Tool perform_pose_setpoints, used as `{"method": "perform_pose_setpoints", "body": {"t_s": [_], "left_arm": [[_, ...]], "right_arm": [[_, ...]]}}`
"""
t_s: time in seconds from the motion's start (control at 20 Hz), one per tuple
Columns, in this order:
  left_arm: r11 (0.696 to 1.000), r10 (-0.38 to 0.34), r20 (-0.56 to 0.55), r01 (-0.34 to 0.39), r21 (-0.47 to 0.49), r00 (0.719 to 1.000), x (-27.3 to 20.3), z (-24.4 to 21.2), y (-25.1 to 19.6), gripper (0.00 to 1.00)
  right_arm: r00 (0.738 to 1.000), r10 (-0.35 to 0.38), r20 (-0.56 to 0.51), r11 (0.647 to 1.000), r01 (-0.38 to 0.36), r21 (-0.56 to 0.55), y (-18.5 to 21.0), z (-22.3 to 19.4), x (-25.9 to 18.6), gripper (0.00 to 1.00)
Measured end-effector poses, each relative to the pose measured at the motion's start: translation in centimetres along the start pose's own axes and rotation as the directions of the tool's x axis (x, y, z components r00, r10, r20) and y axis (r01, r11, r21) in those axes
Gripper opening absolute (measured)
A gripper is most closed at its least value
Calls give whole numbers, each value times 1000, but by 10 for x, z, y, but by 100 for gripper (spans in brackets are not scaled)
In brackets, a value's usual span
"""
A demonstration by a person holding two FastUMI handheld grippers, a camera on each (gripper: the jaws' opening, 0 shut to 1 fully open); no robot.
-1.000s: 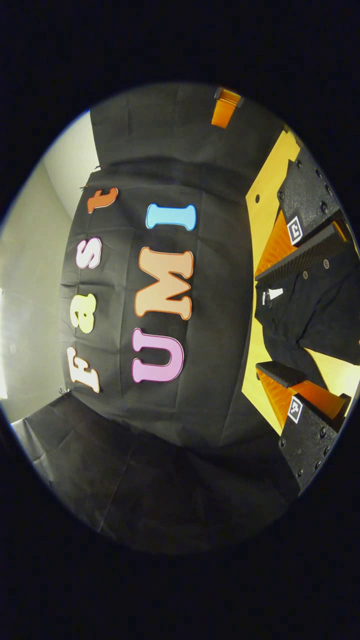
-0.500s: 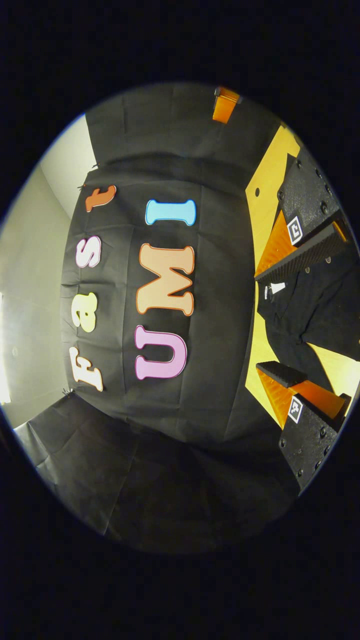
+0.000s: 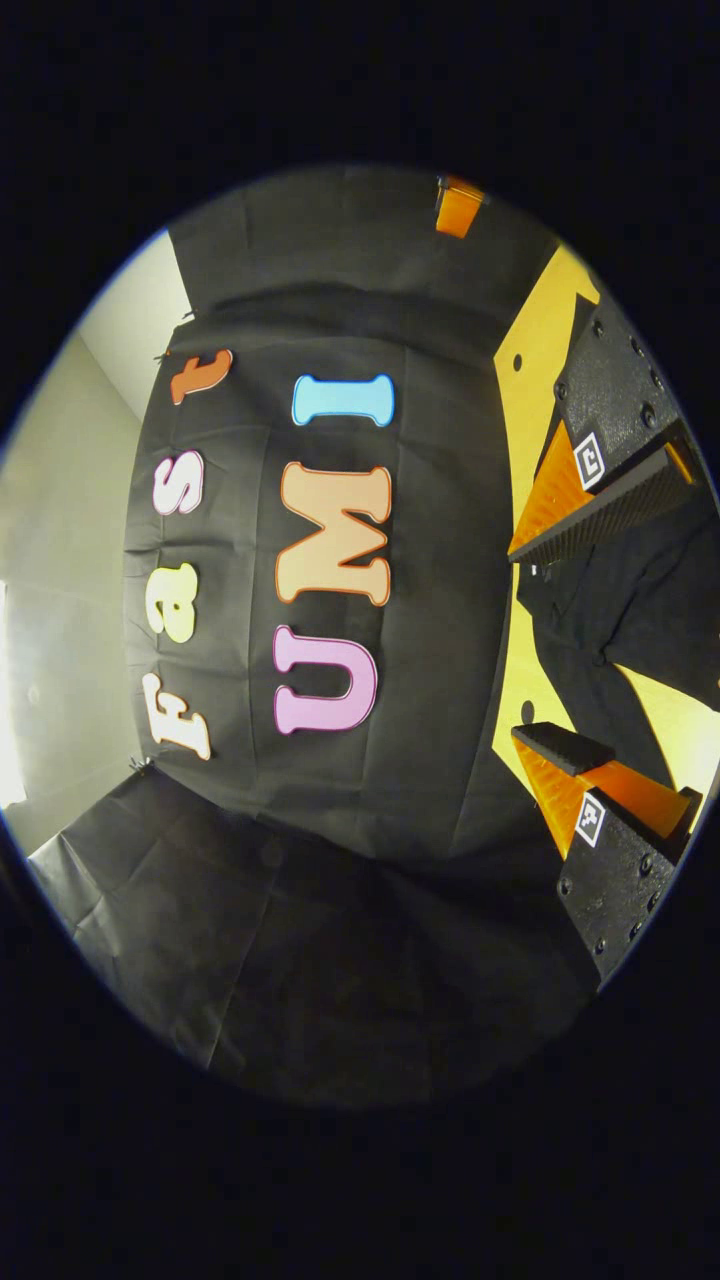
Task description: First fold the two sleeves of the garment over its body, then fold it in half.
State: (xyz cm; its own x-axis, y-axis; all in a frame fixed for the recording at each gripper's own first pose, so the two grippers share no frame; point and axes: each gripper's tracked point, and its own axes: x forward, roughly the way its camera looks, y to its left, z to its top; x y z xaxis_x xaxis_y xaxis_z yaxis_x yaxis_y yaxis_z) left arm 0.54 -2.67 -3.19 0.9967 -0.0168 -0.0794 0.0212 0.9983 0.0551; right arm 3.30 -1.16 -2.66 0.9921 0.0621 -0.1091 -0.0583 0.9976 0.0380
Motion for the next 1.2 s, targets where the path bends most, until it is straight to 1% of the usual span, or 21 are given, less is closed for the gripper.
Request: {"method": "perform_pose_setpoints", "body": {"t_s": [0.05,0.1,0.15,0.2,0.25,0.45,0.5,0.55,0.6,0.75,0.85,0.95,1.0,1.05,1.1,1.15,1.2], "left_arm": [[1000,19,8,-19,4,1000,-2,1,4,93],[999,37,15,-37,9,999,-4,4,8,93],[999,53,21,-53,13,998,-6,5,11,94],[998,68,26,-68,15,997,-7,7,13,93],[996,82,31,-82,17,996,-9,8,15,92],[990,131,46,-133,39,990,-15,13,22,92],[989,137,51,-139,43,989,-16,15,23,92],[988,142,54,-144,48,988,-17,14,22,93],[987,147,55,-150,53,988,-17,15,22,92],[984,164,57,-167,63,985,-19,15,23,92],[982,174,54,-178,67,983,-20,14,23,92],[980,182,57,-186,73,982,-22,18,22,93],[978,187,60,-192,78,980,-24,17,21,92],[977,194,58,-199,82,979,-25,18,22,92],[975,202,57,-207,85,978,-28,17,22,92],[973,209,55,-213,85,976,-30,18,23,92],[972,215,54,-219,85,975,-31,17,23,92]], "right_arm": [[1000,1,-4,1000,-1,-1,-2,-1,2,97],[1000,1,-8,1000,-1,-3,-5,-3,2,100],[1000,1,-11,1000,-1,-2,-8,-3,3,97],[1000,3,-12,1000,-3,0,-11,-4,4,94],[1000,2,-13,1000,-2,2,-14,-3,6,97],[1000,-11,-21,1000,11,1,-35,-5,16,97],[1000,-19,-20,1000,19,-2,-43,-7,18,97],[999,-32,-23,999,32,-4,-55,-8,24,94],[998,-49,-28,999,49,-4,-68,-12,29,97],[993,-108,-44,994,108,-11,-111,-25,49,97],[987,-136,-89,991,134,-20,-137,-45,66,97],[979,-144,-141,989,145,0,-159,-66,79,97],[976,-156,-153,987,160,17,-172,-76,85,94],[970,-171,-174,983,179,36,-186,-89,92,97],[958,-186,-218,979,200,47,-202,-111,99,97],[952,-191,-241,977,208,45,-208,-123,103,94],[944,-192,-268,977,210,39,-214,-137,107,98]]}}
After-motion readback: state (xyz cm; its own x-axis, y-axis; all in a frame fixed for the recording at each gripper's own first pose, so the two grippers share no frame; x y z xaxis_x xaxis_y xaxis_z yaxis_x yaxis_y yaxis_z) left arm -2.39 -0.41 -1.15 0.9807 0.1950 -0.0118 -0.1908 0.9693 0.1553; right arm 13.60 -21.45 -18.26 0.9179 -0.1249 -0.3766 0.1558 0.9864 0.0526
